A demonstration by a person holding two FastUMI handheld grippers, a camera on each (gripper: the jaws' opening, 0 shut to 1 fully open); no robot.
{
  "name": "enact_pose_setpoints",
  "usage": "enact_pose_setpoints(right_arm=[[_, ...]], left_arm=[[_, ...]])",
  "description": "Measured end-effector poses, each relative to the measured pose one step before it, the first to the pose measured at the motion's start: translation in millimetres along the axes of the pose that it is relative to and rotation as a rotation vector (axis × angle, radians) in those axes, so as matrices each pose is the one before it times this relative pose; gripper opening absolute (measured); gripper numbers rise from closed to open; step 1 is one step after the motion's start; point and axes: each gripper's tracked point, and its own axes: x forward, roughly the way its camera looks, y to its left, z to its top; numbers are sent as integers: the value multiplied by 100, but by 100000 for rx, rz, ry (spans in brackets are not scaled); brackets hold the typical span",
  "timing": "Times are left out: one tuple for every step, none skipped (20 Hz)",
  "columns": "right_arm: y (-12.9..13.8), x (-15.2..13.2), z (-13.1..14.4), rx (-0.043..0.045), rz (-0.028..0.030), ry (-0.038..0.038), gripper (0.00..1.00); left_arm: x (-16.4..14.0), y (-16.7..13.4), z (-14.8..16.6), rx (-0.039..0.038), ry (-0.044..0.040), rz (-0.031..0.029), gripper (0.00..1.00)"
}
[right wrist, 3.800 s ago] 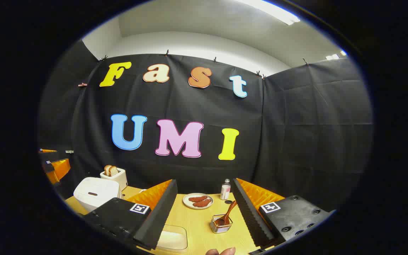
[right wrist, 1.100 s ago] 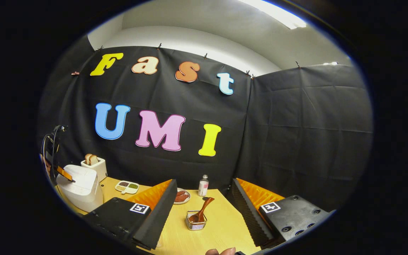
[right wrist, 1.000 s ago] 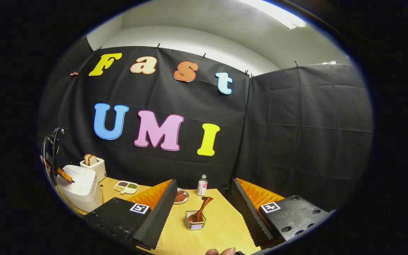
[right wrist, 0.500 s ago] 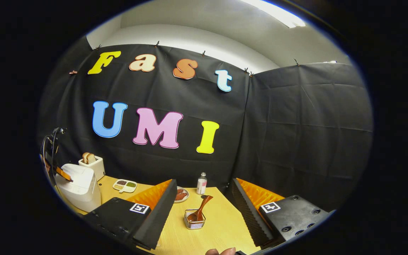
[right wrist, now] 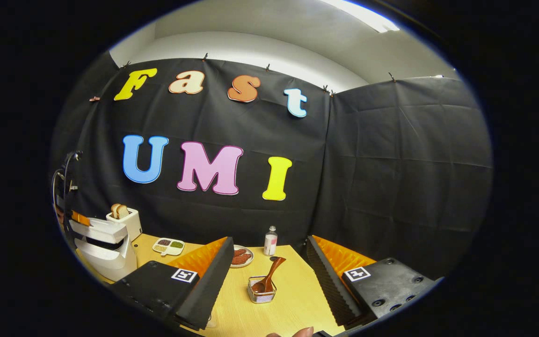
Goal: Close the left gripper, press the button to open the rice cooker; take a wooden spoon from the chopstick holder with the right hand, scoop a spoonful of rice and pour it into the rice cooker, then put the wooden spoon back into the chopstick holder.
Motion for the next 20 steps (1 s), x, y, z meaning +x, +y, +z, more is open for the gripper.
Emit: enact_pose_setpoints(right_arm=[[-111, 64, -52, -159, 167, 62, 98], [-114, -37, -1, -174, 103, 105, 98], [-83, 50, -58, 20, 283, 202, 98], [-96, 12, -94, -62, 260, 330, 98], [-82, -72, -122, -107, 15, 283, 98], [-146, -16, -180, -93, -5, 318, 98], [-181, -15, -107, 71, -18, 342, 98], [-34, -63, -144, 225, 196, 448, 98], [-3, 6, -275, 254, 213, 778, 98], [-8, 34, -261, 430, 468, 880, 98], [-13, 70, -237, 231, 517, 620, 98], [33, 115, -195, 254, 565, 467, 98], [-20, 196, -282, 399, 502, 696, 98], [12, 281, -408, 412, 1075, 915, 98], [101, 206, -564, 32, 1372, 1265, 98], [-81, 434, -468, -252, 1165, 1126, 98], [-306, 396, -323, 178, 870, 824, 98], [-123, 525, -347, 961, 1740, 827, 98], [-293, 538, -494, 851, 813, 1072, 98], [-382, 685, -575, 913, 935, 1275, 98]], left_arm=[[-324, 263, 1561, 756, -4970, 1859, 7], [-239, 308, 1391, 945, -4744, 1850, 7], [-142, 295, 1427, 1279, -4328, 1874, 7], [-298, 203, 1173, 1188, -4169, 1552, 7], [-288, 46, 1274, 1291, -3985, 885, 8], [-381, -168, 1067, 901, -2986, -83, 8], [-585, -378, 698, 695, -2625, -575, 8], [-475, -326, 468, 614, -2064, -1091, 10], [-519, -628, 447, 288, -1367, -1832, 24], [-540, -685, 258, 129, -1223, -1701, 28], [-527, -621, 362, 467, -1473, -1272, 63], [-593, -568, 206, 906, -1130, -966, 69], [-757, -470, 203, 863, -1588, -631, 86], [-579, -403, 308, 361, -1390, -78, 91], [-827, -472, 154, -691, -805, -251, 95], [-837, -458, -146, -1199, -101, -109, 95], [-704, -530, -248, -1658, 724, 55, 95], [-764, -593, -375, -1505, 640, -579, 95], [-677, -341, -5, -1177, -45, 506, 95], [-417, -157, -165, -893, 119, 580, 95]])
